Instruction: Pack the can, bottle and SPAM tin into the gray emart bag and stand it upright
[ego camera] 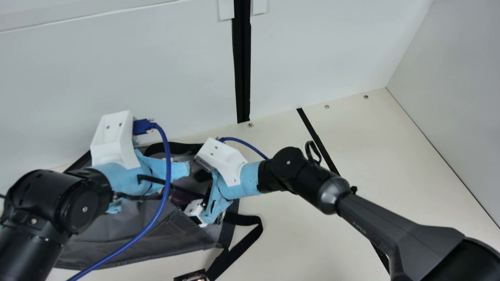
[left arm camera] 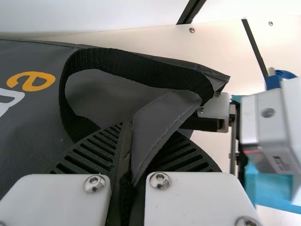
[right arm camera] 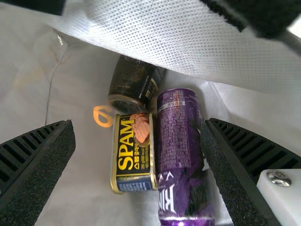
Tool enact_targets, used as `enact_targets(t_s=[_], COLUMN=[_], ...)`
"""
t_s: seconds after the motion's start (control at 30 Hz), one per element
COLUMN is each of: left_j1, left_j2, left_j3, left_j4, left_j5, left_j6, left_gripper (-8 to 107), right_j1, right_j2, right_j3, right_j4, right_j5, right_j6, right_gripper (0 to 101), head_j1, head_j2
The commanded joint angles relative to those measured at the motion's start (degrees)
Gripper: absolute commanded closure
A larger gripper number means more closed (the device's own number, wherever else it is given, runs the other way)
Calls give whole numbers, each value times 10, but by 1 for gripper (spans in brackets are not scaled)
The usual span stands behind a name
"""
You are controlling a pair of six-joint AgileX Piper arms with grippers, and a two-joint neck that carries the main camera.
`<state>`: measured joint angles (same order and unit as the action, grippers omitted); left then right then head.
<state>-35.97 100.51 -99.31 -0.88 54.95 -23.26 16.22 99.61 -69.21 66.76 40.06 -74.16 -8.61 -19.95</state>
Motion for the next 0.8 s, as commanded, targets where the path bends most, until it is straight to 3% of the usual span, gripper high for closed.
enact_targets(t_s=[0.0, 0.77], left_j1=[0, 0], left_j2=[0, 0], left_j3=[0, 0], left_j4=[0, 0], left_j5=[0, 0], left_j6=[0, 0], left_gripper=[107, 107], right_j1=[-5, -109], right_j2=[-6, -105], right_j3=[4, 64], right_j4=[3, 4], right_j5=[6, 86], right_j6=[-4, -35], right_gripper=[6, 6], head_j1=[-14, -14], head_j2=[0, 0])
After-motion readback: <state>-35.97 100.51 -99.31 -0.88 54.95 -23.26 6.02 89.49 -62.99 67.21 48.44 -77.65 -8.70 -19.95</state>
